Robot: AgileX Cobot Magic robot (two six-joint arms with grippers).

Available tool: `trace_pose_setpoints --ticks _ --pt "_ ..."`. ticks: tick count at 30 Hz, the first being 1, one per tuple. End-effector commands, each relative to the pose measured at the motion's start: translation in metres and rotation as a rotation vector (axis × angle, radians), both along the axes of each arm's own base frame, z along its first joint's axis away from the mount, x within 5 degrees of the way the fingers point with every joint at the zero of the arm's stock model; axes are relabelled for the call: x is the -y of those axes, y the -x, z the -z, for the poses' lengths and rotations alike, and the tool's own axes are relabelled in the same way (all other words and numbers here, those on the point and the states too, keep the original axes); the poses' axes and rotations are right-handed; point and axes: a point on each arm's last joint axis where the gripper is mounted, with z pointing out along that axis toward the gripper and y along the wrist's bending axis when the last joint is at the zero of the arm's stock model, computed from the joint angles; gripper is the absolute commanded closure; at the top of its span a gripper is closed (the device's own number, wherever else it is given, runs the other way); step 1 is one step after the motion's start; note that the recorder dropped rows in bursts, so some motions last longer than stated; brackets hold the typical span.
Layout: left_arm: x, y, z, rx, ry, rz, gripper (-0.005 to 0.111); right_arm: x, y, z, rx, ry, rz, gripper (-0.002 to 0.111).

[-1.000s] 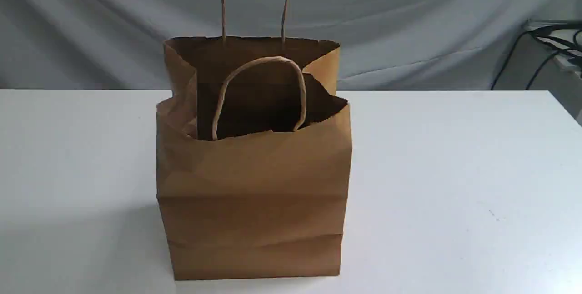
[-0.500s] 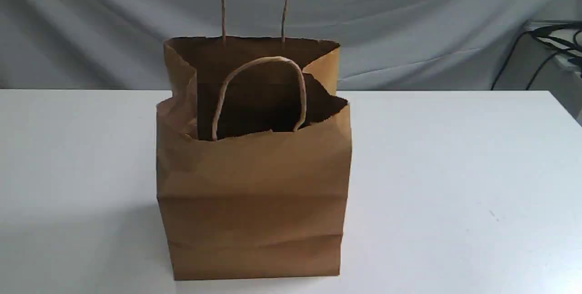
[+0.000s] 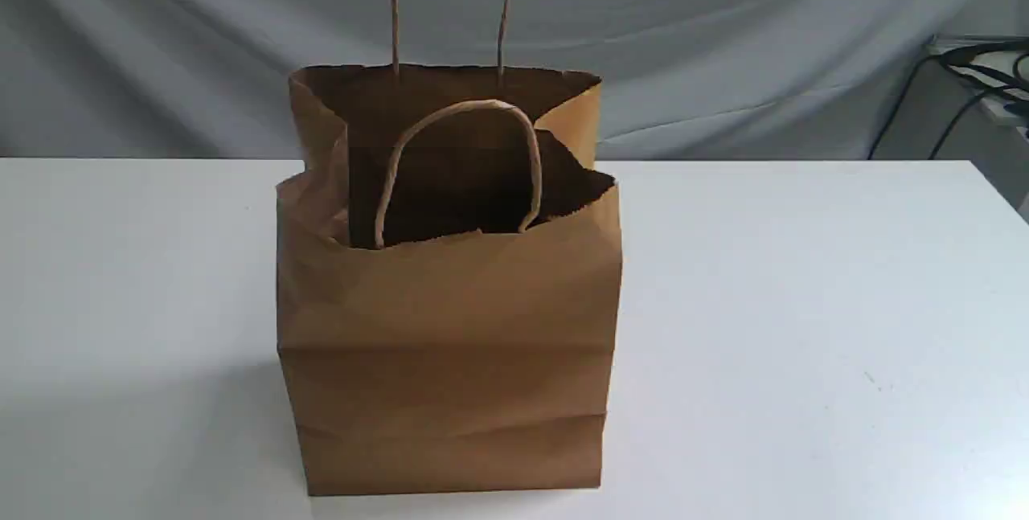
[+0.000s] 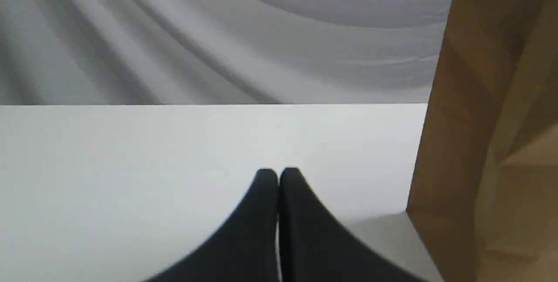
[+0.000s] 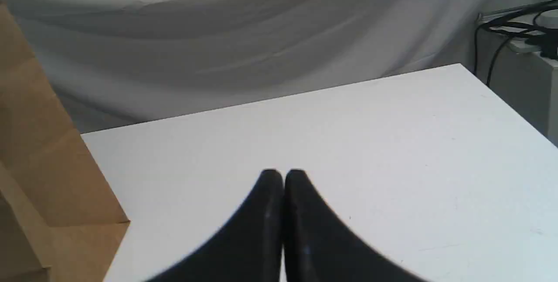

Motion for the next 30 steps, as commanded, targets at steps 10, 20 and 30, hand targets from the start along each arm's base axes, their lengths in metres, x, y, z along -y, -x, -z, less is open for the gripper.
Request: trace_pose_setpoints --ticks 10,20,30 --pt "0.0009 -0.0001 -0.0019 0.031 0.074 0.002 0.107 0.0002 0.0004 0.0012 0.0 -0.002 0.005 0.108" --pt "0.0009 -0.0001 -0.0019 0.031 0.074 0.002 0.107 0.0002 0.0004 0.0012 0.0 -0.002 0.005 0.108" --pt "0.0009 -0.0001 -0.0019 0.031 0.074 0.002 0.107 0.0002 0.0004 0.0012 0.0 -0.002 0.005 0.108"
